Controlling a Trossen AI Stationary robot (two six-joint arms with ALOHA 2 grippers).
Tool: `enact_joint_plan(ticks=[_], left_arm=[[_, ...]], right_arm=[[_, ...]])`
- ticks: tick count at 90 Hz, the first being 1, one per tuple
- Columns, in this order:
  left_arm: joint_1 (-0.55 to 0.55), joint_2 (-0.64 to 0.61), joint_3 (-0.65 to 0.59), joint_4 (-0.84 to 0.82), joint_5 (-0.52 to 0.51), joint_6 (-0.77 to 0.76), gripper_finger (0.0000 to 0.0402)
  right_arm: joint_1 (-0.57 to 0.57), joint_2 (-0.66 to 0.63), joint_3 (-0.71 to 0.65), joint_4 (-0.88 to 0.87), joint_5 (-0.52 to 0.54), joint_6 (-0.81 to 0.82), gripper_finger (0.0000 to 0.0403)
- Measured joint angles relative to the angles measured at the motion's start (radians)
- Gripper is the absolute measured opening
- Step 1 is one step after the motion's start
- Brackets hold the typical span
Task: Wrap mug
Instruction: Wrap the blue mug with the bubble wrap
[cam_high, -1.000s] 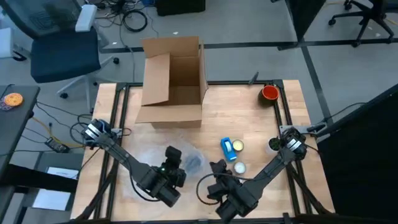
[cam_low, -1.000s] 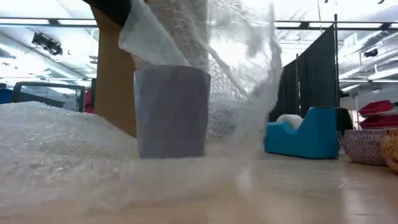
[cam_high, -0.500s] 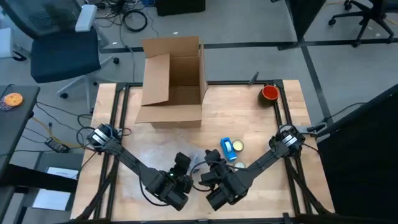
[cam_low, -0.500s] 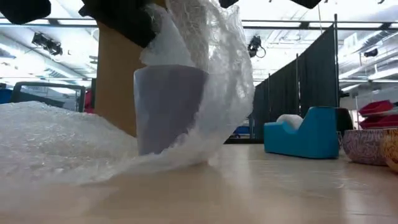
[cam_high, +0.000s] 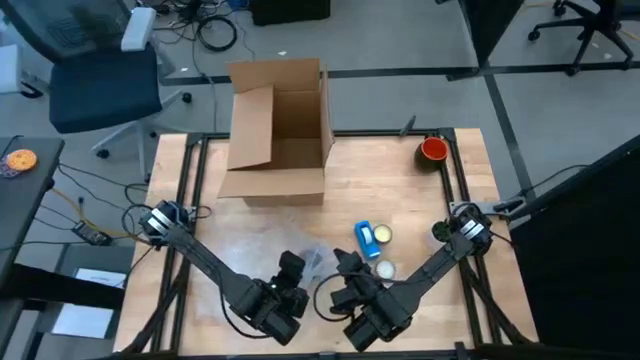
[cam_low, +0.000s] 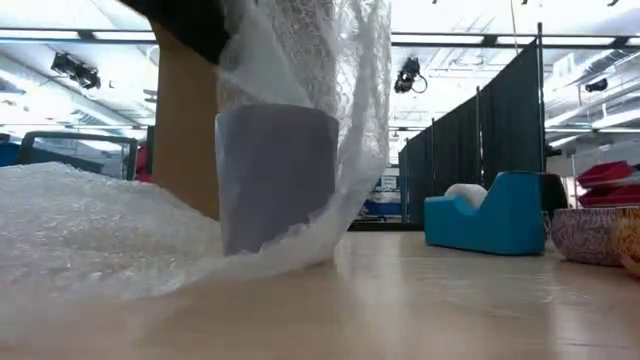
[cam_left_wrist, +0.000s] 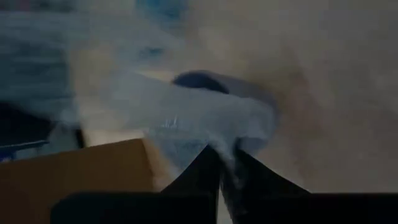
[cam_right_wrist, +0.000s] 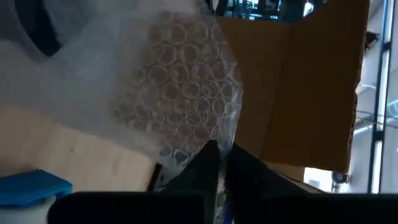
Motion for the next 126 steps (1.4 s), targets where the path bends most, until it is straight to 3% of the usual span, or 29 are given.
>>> enact_joint_plan(ticks=[19, 36, 69, 96, 117, 126], left_arm=[[-0.012, 0.000, -0.002, 0.057, 0.081, 0.010, 0.0000], [-0.014, 0.000, -0.002, 0.106, 0.105, 0.012, 0.0000], [-0.014, 0.008, -0.082, 0.166, 0.106, 0.008, 0.0000], [-0.037, 0.007, -0.095, 0.241, 0.105, 0.003, 0.0002], [-0.056, 0.007, -0.095, 0.241, 0.100, -0.039, 0.0039], [-0.061, 0.007, -0.095, 0.218, 0.092, -0.079, 0.0069]], right_arm=[[-0.017, -0.001, 0.000, 0.004, -0.011, 0.001, 0.0000], [-0.054, -0.002, 0.000, 0.064, -0.097, -0.007, 0.0000], [-0.106, -0.002, 0.000, 0.400, -0.284, -0.204, 0.0000], [-0.175, -0.002, 0.000, 0.526, -0.354, -0.165, 0.0000], [-0.220, -0.003, -0.020, 0.656, -0.560, -0.163, 0.0000], [-0.233, -0.003, -0.032, 0.663, -0.591, -0.163, 0.0000]])
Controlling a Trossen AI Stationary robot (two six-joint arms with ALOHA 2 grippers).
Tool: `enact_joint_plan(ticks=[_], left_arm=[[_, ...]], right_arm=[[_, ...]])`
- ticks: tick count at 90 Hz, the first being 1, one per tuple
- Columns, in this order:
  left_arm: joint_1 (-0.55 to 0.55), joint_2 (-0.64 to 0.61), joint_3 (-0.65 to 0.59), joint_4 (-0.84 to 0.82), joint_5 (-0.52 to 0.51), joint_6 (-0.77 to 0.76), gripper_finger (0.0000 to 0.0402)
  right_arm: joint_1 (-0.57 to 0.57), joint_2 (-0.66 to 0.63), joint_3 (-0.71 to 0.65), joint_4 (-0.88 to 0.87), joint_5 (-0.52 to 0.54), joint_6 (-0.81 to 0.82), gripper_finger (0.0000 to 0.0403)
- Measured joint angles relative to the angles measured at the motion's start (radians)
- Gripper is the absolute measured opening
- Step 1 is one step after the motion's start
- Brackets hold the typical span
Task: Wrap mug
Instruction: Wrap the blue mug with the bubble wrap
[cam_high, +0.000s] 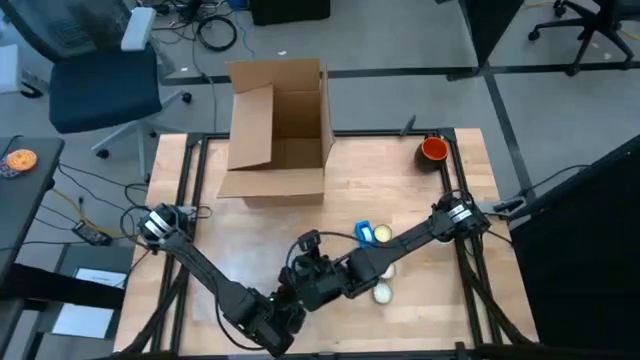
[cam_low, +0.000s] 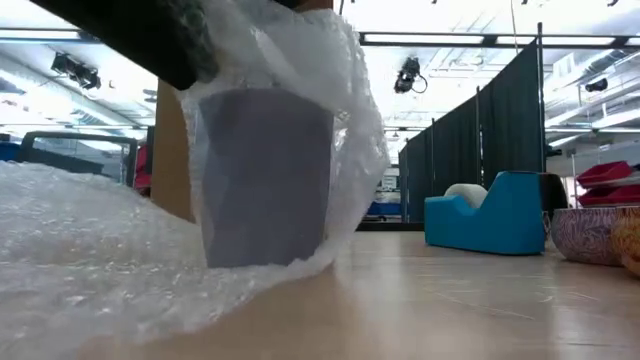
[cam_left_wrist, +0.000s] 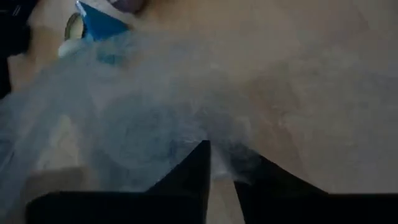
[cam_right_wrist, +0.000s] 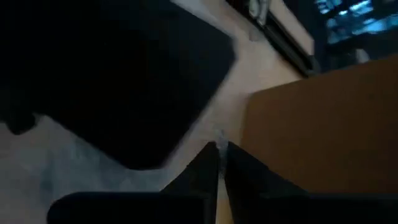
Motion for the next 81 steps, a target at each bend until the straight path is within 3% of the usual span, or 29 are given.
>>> enact_joint_plan(ticks=[14, 29, 42, 57, 65, 81], left_arm=[[-0.004, -0.005, 0.000, 0.002, -0.001, -0.023, 0.0123], [-0.031, -0.008, 0.031, -0.022, 0.024, -0.036, 0.0166], [-0.062, -0.009, 0.058, -0.071, 0.045, -0.086, 0.0177], [-0.108, -0.015, 0.109, -0.261, 0.028, -0.273, 0.0177], [-0.149, -0.032, 0.142, -0.337, -0.068, -0.385, 0.0177], [-0.256, -0.110, 0.117, -0.380, -0.438, -0.622, 0.0177]], right_arm=[[-0.018, -0.001, -0.029, 0.049, -0.070, 0.022, 0.0000], [-0.030, -0.001, -0.077, 0.088, -0.076, 0.029, 0.0000], [-0.034, -0.001, -0.112, 0.150, -0.086, 0.028, 0.0000], [-0.040, 0.002, -0.145, 0.204, -0.086, 0.022, 0.0000], [-0.043, 0.002, -0.161, 0.211, -0.085, 0.024, 0.0000], [-0.050, 0.002, -0.201, 0.247, -0.089, 0.043, 0.0000]])
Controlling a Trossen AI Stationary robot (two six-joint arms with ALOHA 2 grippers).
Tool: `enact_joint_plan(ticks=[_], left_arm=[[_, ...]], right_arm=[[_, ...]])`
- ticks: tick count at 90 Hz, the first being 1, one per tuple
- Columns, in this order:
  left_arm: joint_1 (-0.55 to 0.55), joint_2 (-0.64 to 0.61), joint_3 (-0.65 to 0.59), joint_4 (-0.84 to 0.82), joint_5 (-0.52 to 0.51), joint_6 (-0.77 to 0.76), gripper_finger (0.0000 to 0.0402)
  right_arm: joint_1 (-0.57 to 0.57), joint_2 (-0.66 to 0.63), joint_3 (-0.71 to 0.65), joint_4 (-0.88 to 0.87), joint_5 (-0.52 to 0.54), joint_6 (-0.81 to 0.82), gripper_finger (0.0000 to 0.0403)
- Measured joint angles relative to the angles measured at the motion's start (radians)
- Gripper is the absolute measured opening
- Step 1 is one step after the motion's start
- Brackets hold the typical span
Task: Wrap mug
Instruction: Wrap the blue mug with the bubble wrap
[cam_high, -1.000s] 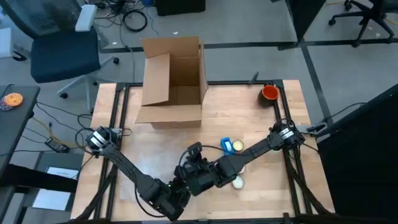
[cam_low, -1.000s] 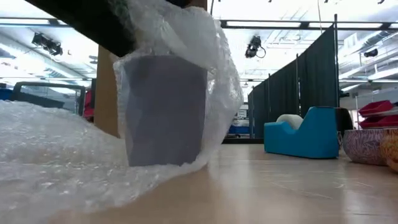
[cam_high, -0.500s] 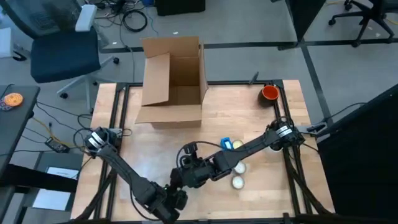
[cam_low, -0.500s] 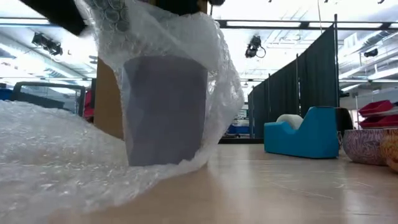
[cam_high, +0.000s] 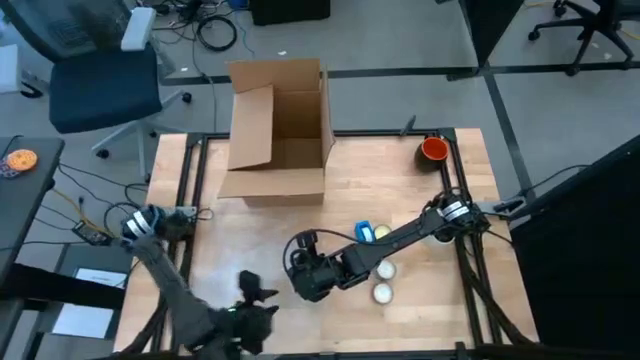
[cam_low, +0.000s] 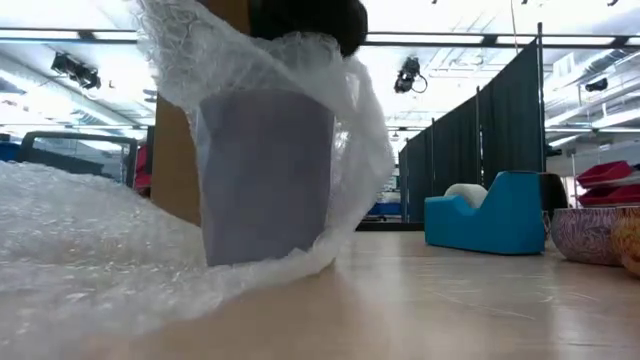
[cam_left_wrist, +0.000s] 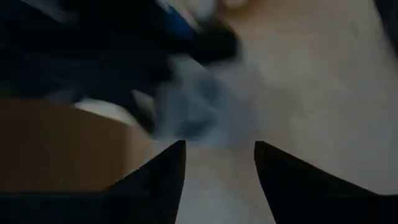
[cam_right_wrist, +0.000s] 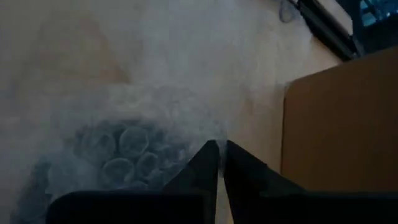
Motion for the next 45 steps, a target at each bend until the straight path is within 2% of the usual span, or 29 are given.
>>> enact_joint_plan(ticks=[6, 12, 35, 45], left_arm=[[-0.022, -0.017, -0.040, -0.002, -0.083, -0.128, 0.0177], [-0.025, -0.026, -0.091, -0.002, -0.117, -0.256, 0.0177], [0.052, -0.041, -0.264, 0.033, -0.124, -0.566, 0.0177], [0.089, -0.080, -0.313, 0.101, -0.090, -0.586, 0.0177]], right_arm=[[0.000, 0.000, -0.013, 0.026, 0.000, 0.000, 0.0000], [0.000, 0.000, -0.024, 0.051, 0.000, 0.000, 0.0000], [0.002, 0.000, -0.025, 0.088, 0.025, -0.031, 0.0000], [0.002, 0.000, -0.025, 0.088, 0.032, -0.050, 0.0000]])
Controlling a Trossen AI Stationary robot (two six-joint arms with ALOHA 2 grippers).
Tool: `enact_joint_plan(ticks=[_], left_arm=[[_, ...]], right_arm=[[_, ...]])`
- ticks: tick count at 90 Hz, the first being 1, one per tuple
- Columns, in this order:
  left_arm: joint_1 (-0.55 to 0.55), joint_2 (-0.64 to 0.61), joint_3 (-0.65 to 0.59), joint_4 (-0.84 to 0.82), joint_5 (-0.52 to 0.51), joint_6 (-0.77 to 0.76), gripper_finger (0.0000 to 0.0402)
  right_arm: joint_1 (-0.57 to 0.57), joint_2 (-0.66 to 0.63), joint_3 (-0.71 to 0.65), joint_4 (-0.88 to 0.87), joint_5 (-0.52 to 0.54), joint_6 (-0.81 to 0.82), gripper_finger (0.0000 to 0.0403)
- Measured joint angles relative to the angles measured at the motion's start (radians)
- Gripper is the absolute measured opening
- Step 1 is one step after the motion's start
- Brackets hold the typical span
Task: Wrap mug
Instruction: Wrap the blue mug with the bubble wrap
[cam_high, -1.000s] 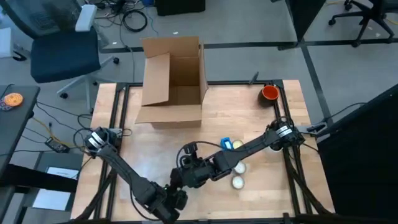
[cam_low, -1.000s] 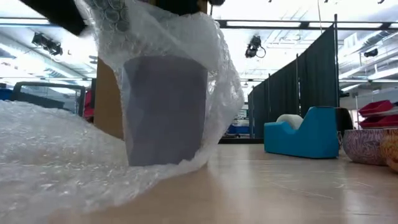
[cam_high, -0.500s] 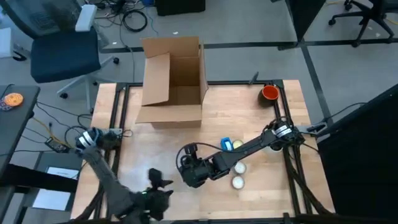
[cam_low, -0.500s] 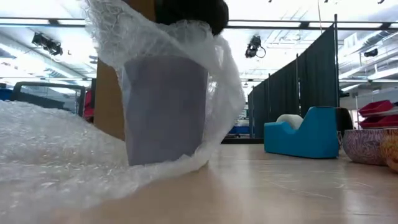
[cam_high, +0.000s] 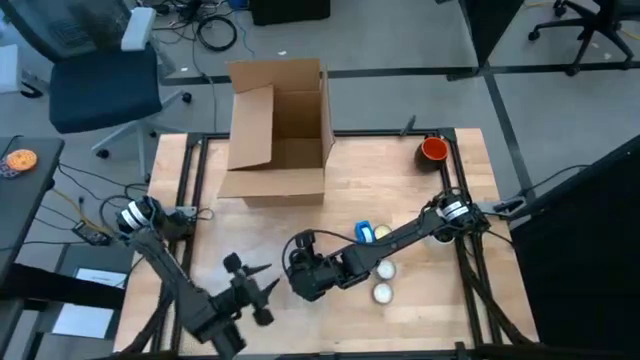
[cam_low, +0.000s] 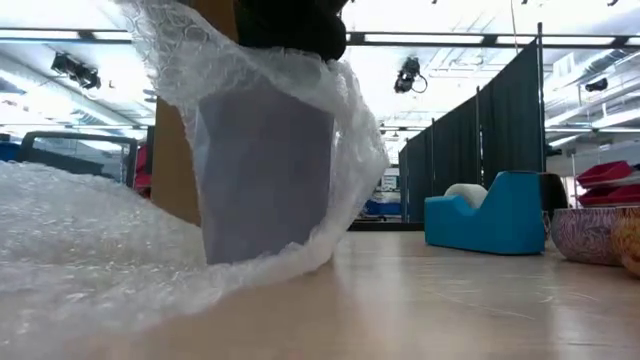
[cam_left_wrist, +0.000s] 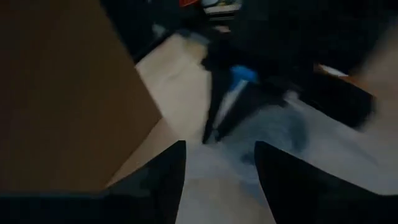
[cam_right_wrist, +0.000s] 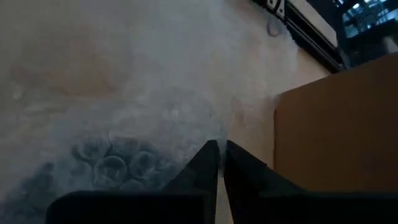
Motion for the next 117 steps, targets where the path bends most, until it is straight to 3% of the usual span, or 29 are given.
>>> enact_joint_plan(ticks=[15, 27, 40, 55, 74, 104, 117], left_arm=[[0.036, -0.111, -0.102, 0.242, 0.138, 0.122, 0.0177], [0.082, -0.233, -0.245, 0.571, 0.296, 0.333, 0.0177], [0.146, -0.350, -0.413, 0.834, 0.366, 0.456, 0.0177], [0.199, -0.376, -0.521, 0.926, 0.378, 0.510, 0.0177], [0.239, -0.348, -0.542, 1.064, 0.453, 0.618, 0.0177], [0.263, -0.346, -0.542, 1.025, 0.496, 0.752, 0.0175], [0.265, -0.346, -0.542, 1.023, 0.464, 0.802, 0.0146]], right_arm=[[0.001, 0.000, 0.000, 0.000, 0.002, -0.004, 0.0000], [0.001, 0.000, 0.000, 0.000, 0.004, -0.005, 0.0000], [0.004, 0.000, 0.000, 0.000, 0.005, -0.005, 0.0000], [0.010, 0.000, 0.000, 0.000, 0.005, -0.005, 0.0000], [0.011, 0.000, 0.000, 0.000, 0.004, 0.002, 0.0000], [0.014, 0.000, 0.000, 0.001, 0.050, 0.000, 0.0000], [0.018, 0.000, 0.000, 0.004, 0.051, -0.001, 0.0000]])
